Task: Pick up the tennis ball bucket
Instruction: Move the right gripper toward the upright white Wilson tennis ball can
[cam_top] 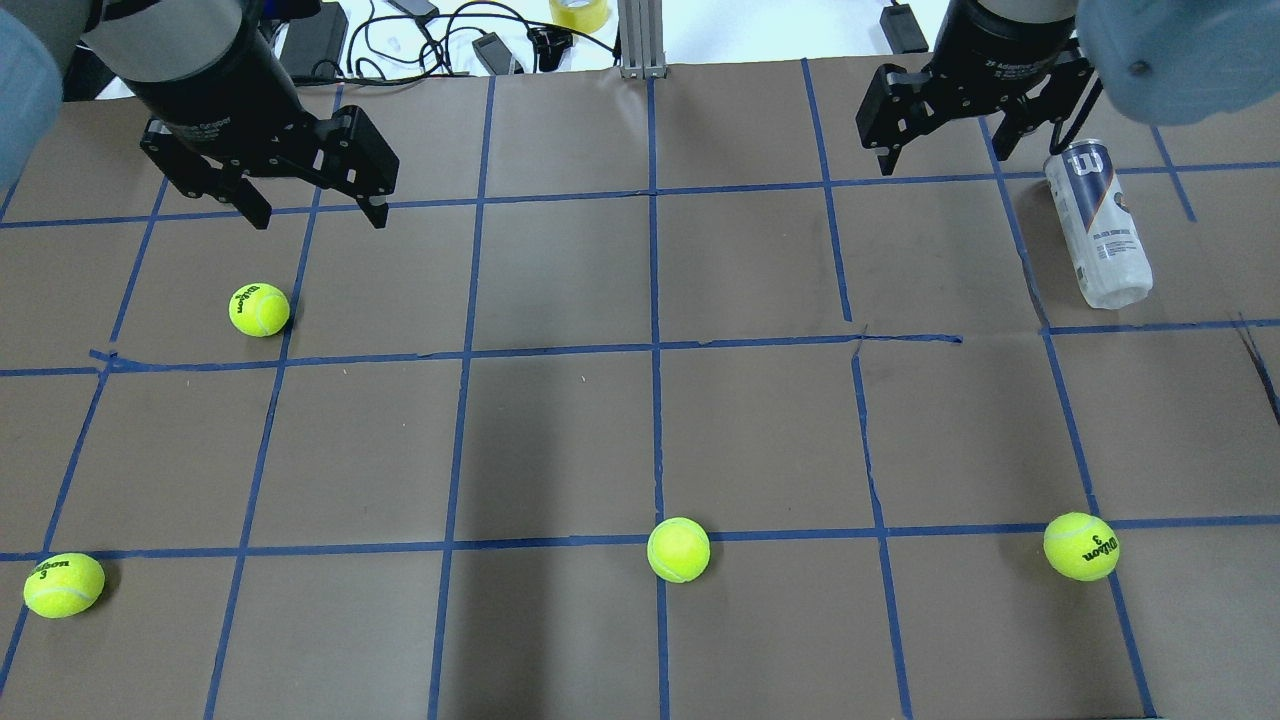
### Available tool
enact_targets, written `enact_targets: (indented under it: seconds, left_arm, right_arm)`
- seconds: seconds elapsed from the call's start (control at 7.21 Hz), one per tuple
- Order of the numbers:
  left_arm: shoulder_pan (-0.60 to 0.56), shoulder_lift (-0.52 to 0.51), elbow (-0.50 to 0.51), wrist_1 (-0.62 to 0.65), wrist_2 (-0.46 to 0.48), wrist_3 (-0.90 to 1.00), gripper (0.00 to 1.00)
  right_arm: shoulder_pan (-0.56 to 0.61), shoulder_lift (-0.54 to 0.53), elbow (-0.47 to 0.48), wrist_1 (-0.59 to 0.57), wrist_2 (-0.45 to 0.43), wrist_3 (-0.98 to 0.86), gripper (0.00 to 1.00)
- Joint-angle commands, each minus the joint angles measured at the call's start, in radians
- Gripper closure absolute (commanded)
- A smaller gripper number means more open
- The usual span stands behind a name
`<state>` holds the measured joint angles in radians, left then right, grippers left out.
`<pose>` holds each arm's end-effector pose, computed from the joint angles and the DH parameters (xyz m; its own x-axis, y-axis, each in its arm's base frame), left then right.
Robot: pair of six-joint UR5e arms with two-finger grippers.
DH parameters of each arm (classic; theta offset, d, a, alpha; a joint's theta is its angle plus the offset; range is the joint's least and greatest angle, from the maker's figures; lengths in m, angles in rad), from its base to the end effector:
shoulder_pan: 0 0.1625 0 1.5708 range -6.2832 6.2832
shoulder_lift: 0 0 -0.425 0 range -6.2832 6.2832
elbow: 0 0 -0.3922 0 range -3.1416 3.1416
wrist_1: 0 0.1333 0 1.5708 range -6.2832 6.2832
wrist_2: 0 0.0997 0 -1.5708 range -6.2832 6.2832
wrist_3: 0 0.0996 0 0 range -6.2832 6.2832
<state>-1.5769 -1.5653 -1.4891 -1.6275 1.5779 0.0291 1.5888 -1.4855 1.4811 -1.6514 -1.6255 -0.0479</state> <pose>-0.1356 -0.4902 0.5251 -0.9994 0.0350 -0.0080 0.0352 0.9989 -0.0303 0.1375 -0.5338 0.4971 -0.9964 -0.0610 0.0585 -0.0657 0.9944 -0.0822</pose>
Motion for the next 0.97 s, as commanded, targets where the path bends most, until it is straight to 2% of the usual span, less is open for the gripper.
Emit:
enact_targets:
  seconds: [0.0,0.28,0.42,0.69,0.83]
  left_arm:
    - [0.000,0.001,0.000,0.000,0.001,0.000,0.00]
    - [0.001,0.002,0.000,0.000,0.001,0.003,0.00]
    - [0.000,0.001,0.000,0.000,0.001,0.003,0.00]
    - [0.002,-0.001,0.000,0.000,-0.001,0.002,0.00]
    - [0.000,-0.001,0.000,0.000,-0.003,0.005,0.00]
  right_arm:
    - [-0.001,-0.004,0.007,0.059,-0.005,-0.013,0.00]
    - [-0.016,0.025,0.007,0.010,0.000,-0.013,0.00]
    - [-0.051,0.060,0.007,-0.099,-0.017,-0.029,0.00]
    - [-0.188,0.178,-0.022,-0.167,0.003,-0.082,0.00]
    - [-0.229,0.250,-0.047,-0.276,-0.002,-0.174,0.00]
